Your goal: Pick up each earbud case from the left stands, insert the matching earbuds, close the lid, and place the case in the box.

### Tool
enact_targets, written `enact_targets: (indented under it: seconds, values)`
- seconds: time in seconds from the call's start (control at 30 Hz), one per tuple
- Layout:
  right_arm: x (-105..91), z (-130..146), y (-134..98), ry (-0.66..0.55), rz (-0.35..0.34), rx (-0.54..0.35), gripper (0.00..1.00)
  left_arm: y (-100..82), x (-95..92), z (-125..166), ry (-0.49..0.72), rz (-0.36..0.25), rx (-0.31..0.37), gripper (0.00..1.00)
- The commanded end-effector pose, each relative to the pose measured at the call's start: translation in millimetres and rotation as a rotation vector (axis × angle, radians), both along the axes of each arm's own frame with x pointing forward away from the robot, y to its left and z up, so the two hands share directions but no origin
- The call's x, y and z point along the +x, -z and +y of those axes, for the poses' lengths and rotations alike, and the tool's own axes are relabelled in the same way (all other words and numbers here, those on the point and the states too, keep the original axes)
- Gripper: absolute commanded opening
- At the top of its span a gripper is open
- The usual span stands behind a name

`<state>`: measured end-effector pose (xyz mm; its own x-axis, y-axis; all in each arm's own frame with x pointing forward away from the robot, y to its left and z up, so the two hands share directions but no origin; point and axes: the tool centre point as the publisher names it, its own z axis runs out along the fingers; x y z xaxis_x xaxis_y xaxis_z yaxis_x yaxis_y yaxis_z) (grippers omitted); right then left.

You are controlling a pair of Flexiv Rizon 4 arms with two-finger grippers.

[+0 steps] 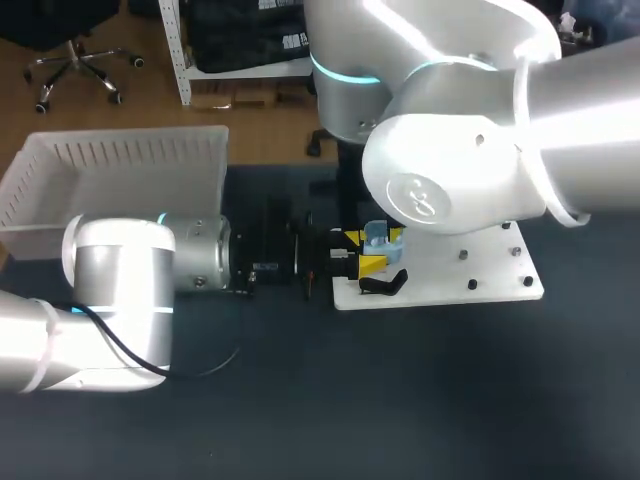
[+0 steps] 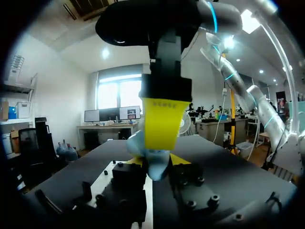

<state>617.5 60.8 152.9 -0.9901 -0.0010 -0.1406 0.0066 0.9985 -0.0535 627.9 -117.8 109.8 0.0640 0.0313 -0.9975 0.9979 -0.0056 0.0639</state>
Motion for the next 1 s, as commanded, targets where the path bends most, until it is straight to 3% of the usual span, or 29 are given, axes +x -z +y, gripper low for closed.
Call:
enact_targets:
  seconds: [0.03, 0.23, 0.27, 0.37, 0.4, 0.57, 0.77, 1.0]
  values:
    - [-7.0, -1.0, -5.7, 0.002, -0.019, 0.004, 0.41, -0.1, -2.0, 0.1, -0.008, -0.003, -0.003, 0.0]
    - [-10.4, -4.4, -21.1, 0.009, -0.048, 0.024, 0.49, -0.1, -2.0, 0.1, -0.008, -0.003, -0.003, 0.0]
    - [-7.8, -8.1, -23.2, 0.027, -0.054, 0.027, 0.55, -0.1, -2.0, 0.1, -0.008, -0.003, -0.003, 0.0]
    - [2.4, -19.5, -29.0, 0.081, -0.07, 0.042, 0.93, -0.1, -2.0, 0.1, -0.008, -0.003, -0.003, 0.0]
    - [6.6, -22.5, -30.4, 0.1, -0.076, 0.043, 1.0, -0.1, -2.0, 0.1, -0.008, -0.003, -0.003, 0.0]
    - [30.1, -37.6, -34.7, 0.199, -0.082, 0.058, 1.0, -0.1, -2.0, 0.1, -0.008, -0.003, -0.003, 0.0]
    - [56.8, -56.7, -21.5, 0.273, -0.035, 0.048, 1.0, -0.1, -2.0, 0.1, -0.008, -0.003, -0.003, 0.0]
    - [57.2, -64.8, 3.2, 0.283, 0.038, 0.035, 1.0, -0.1, -2.0, 0.1, -0.008, -0.003, -0.003, 0.0]
